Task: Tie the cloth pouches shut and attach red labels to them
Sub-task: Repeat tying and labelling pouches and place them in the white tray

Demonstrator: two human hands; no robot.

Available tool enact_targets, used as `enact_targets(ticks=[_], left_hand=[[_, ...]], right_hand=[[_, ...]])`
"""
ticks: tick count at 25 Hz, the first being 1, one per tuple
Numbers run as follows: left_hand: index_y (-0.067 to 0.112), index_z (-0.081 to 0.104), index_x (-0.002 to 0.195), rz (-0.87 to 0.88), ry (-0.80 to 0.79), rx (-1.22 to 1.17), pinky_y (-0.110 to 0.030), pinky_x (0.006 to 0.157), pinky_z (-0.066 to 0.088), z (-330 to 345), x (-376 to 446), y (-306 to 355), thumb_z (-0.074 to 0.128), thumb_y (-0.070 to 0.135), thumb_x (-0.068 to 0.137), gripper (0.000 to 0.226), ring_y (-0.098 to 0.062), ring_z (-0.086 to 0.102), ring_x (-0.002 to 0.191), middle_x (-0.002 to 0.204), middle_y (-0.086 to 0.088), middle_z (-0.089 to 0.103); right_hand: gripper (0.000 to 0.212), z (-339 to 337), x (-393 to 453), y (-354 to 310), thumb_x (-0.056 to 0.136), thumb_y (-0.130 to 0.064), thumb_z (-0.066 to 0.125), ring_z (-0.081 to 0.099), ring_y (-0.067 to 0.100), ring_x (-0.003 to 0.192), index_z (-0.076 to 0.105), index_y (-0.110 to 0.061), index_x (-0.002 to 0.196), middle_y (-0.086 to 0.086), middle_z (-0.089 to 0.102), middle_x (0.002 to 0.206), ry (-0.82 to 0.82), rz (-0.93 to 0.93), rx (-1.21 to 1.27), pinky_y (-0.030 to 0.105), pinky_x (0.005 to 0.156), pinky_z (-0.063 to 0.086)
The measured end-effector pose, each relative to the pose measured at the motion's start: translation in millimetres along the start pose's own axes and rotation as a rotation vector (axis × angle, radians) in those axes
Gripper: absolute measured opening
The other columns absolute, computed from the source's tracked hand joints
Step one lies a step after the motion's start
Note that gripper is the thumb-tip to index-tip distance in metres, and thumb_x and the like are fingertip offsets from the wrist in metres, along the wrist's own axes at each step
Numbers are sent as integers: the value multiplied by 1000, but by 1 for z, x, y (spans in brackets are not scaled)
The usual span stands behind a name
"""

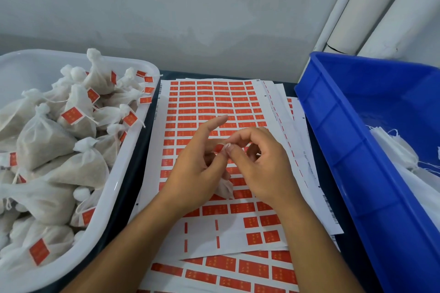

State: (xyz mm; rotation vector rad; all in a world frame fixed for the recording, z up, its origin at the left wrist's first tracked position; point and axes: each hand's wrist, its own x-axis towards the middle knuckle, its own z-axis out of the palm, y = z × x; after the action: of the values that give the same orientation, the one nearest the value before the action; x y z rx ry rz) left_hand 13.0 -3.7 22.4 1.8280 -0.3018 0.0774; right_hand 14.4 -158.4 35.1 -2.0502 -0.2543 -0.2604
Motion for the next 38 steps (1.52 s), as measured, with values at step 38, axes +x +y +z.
enact_targets(ticks=[38], left_hand=[[35, 71, 111, 205, 345, 372, 0, 67, 44, 12, -4, 4, 61, 45, 89, 25, 5, 51, 102, 103, 15, 56]], right_hand=[[26, 5, 0, -5, 90, -43, 75, 67, 3, 65, 57, -24, 89, -12, 69, 73, 311, 317, 351, 8, 61, 52]])
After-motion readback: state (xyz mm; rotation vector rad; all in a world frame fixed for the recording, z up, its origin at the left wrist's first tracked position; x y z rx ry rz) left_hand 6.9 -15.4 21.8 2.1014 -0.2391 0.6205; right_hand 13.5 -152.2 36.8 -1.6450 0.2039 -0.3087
